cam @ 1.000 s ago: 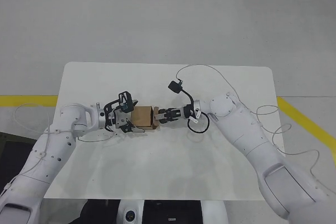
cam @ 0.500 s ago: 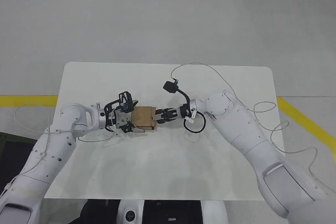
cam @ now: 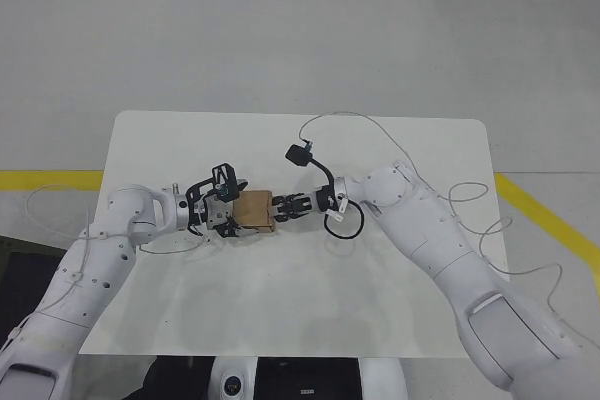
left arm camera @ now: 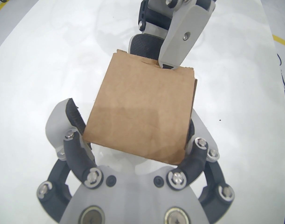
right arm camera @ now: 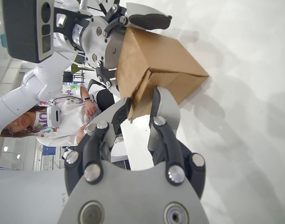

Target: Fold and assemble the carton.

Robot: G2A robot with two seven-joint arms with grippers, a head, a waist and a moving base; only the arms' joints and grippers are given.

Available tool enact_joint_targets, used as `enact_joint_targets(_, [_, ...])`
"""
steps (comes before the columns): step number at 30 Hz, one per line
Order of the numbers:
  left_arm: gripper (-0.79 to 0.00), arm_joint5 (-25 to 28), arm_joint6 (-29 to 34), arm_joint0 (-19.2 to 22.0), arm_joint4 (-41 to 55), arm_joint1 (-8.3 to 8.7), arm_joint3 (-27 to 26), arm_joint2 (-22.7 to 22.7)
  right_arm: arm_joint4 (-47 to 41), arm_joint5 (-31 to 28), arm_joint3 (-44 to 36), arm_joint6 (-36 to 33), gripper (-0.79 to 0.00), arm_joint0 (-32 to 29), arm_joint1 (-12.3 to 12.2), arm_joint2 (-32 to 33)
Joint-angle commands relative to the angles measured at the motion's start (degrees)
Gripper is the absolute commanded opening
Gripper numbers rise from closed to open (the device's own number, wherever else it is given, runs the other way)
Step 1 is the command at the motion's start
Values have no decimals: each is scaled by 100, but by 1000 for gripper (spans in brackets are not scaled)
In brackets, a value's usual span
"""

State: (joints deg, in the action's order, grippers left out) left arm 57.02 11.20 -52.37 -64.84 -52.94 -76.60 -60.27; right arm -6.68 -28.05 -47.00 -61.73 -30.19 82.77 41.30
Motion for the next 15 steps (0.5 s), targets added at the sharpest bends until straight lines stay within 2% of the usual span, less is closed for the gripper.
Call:
enact_joint_targets(1, [0, 2, 10, -1, 0, -1, 2, 0, -17, -48, 39, -21, -517, -15, -17, 45])
enact_joint_targets(5, [0, 16, 26, -3, -1, -3, 7, 2, -49, -80, 25, -20, -539, -82, -56, 142])
enact_joint_targets(11, [0, 10, 42, -4, -5, -7, 11, -1, -36, -81, -35, -32, -526, -178, -121, 275])
enact_joint_targets(14, [0, 4, 49, -2, -13, -8, 14, -5, -2, -62, -76, -33, -585, -221, -154, 334])
enact_joint_targets(15, [0, 4, 49, -2, -14, -9, 14, -6, 11, -56, -95, -33, -637, -235, -164, 352])
